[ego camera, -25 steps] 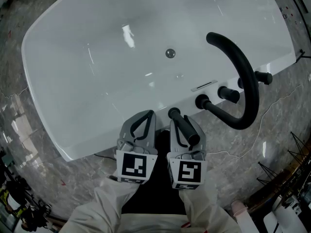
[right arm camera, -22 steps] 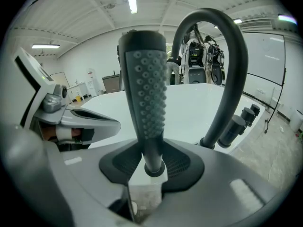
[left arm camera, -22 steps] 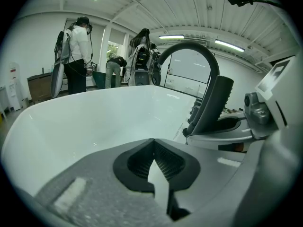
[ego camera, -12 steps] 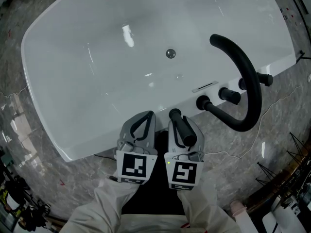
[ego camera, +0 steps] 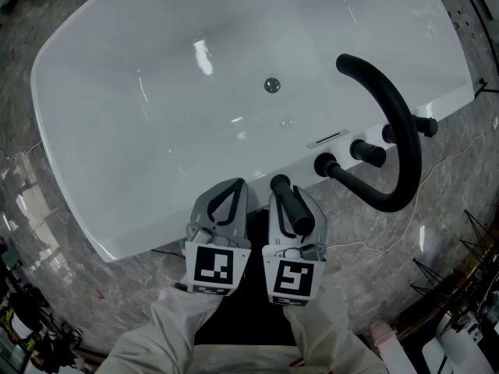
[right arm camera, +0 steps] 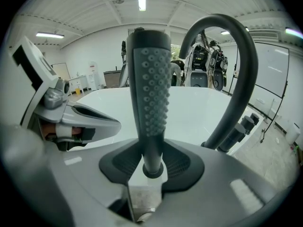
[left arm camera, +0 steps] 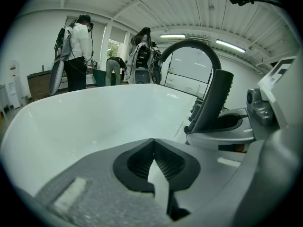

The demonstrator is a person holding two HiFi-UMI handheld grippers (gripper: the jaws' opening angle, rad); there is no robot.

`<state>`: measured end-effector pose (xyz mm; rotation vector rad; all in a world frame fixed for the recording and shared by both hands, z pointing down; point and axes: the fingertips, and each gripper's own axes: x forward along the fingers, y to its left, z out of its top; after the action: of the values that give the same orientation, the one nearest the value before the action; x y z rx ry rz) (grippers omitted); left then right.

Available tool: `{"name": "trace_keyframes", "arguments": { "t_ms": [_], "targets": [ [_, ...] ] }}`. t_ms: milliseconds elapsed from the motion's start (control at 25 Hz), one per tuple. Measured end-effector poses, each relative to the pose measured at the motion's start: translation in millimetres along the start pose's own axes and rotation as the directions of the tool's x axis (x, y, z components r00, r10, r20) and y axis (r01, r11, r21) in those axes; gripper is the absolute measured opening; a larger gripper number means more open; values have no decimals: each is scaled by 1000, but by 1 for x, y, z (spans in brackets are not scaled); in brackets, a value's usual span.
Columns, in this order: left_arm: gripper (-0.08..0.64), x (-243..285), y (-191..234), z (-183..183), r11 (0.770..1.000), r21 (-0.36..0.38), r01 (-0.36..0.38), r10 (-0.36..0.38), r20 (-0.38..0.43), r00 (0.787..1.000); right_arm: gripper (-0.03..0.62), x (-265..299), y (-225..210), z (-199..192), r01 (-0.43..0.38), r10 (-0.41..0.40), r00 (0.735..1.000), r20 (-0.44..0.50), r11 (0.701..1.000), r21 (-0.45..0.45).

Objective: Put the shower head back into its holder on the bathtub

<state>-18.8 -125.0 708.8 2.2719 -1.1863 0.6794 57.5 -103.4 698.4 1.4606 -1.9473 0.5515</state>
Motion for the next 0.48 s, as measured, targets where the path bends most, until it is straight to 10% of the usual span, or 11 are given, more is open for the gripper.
{"name": "trace_keyframes", "arguments": {
  "t_ms": [480],
  "targets": [
    [2,0,0,-5,1000,-3,5,-5,-6,1000,140,4,0,-4,2,-2,1000,-4,1000,-21]
  ]
}}
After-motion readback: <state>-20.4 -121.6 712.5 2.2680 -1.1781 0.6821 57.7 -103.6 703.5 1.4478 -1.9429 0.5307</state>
